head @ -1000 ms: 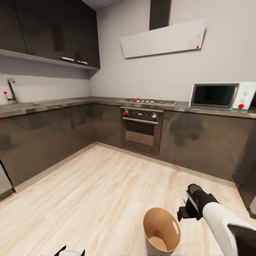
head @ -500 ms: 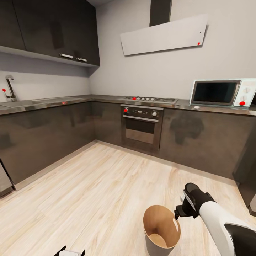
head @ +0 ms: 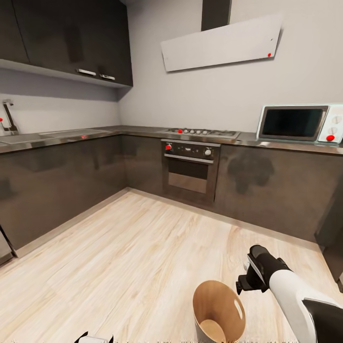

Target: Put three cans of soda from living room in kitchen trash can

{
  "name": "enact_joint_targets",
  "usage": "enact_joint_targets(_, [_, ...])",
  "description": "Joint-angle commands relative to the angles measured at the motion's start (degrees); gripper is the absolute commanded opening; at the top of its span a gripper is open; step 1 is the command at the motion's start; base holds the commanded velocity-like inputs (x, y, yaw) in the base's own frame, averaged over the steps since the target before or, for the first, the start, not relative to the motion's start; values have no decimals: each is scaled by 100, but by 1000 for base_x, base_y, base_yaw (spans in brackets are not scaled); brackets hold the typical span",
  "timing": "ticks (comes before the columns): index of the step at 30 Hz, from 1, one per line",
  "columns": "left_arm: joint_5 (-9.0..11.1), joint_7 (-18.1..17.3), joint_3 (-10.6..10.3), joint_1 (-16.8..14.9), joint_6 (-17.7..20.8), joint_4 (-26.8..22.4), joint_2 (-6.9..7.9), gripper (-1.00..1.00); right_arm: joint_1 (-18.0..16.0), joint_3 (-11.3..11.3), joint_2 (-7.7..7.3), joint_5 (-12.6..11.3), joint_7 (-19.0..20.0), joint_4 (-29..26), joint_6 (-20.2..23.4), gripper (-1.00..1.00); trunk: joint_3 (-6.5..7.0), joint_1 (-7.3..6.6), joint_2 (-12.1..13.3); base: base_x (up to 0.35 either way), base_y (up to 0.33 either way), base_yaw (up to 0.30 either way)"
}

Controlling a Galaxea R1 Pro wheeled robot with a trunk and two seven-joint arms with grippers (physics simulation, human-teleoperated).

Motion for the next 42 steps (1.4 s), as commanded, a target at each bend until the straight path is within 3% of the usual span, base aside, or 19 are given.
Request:
enact_joint_targets(1, [-4,0,-1,0,4,0,0,100,0,0,-1,1,0,0,0,100,-23,2,-2,3,0,0])
enact_joint_targets(15, [-11,1,-3,-1,9,-1,-1,100,0,8,6,7,-5,0,-9,100,-333,38,-21,0,0,0])
enact_joint_targets(42, [11,1,16,4,17,-82,0,100,0,18,8,7,-17,0,-16,100,-333,38,-21,41,0,0])
